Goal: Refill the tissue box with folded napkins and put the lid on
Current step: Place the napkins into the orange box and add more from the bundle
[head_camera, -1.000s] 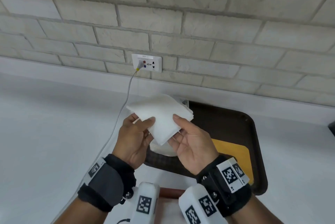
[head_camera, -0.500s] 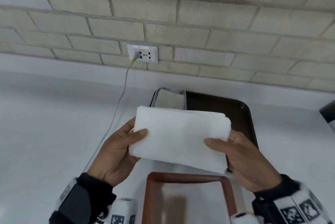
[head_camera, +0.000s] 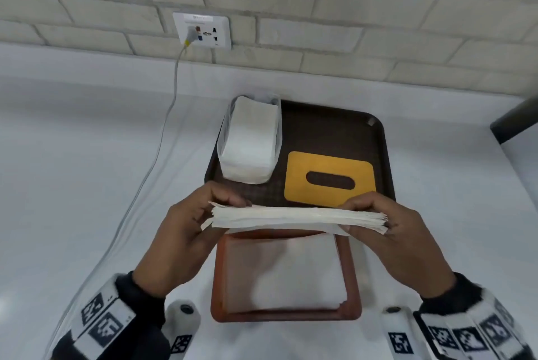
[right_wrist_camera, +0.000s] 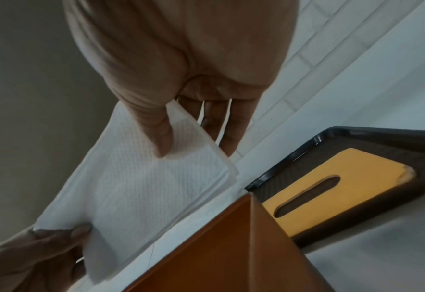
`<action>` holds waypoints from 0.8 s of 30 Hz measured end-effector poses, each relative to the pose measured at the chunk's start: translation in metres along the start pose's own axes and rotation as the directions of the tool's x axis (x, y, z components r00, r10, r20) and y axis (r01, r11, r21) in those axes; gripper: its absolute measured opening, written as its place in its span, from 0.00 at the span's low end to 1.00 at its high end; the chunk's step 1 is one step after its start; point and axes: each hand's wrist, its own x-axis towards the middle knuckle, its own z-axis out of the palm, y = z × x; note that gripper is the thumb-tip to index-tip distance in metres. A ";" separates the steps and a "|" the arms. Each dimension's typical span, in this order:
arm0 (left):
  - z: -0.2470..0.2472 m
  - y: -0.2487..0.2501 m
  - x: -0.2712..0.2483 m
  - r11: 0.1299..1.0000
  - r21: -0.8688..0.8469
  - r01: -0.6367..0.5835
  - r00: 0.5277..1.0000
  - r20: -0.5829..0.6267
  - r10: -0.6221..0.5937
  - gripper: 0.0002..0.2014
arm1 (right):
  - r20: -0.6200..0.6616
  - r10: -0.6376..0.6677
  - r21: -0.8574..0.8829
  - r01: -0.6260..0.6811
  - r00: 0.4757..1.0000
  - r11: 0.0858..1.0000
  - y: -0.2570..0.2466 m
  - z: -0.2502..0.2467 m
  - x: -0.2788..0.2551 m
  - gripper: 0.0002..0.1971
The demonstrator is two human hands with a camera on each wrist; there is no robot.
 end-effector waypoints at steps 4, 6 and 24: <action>0.001 0.002 0.016 0.989 0.096 -0.110 0.989 -0.085 0.119 0.11 | -0.121 -0.106 -0.022 0.104 0.987 0.994 -0.005 0.006 0.007 0.14; -0.001 -0.003 0.022 0.996 0.043 -0.075 0.994 -0.077 0.078 0.11 | -0.119 -0.119 -0.064 0.112 0.986 0.992 -0.004 0.010 0.009 0.11; 0.004 0.009 0.007 0.905 0.388 0.176 0.960 0.134 -0.245 0.32 | 0.076 0.410 -0.015 -0.410 0.909 0.912 -0.005 0.008 -0.035 0.19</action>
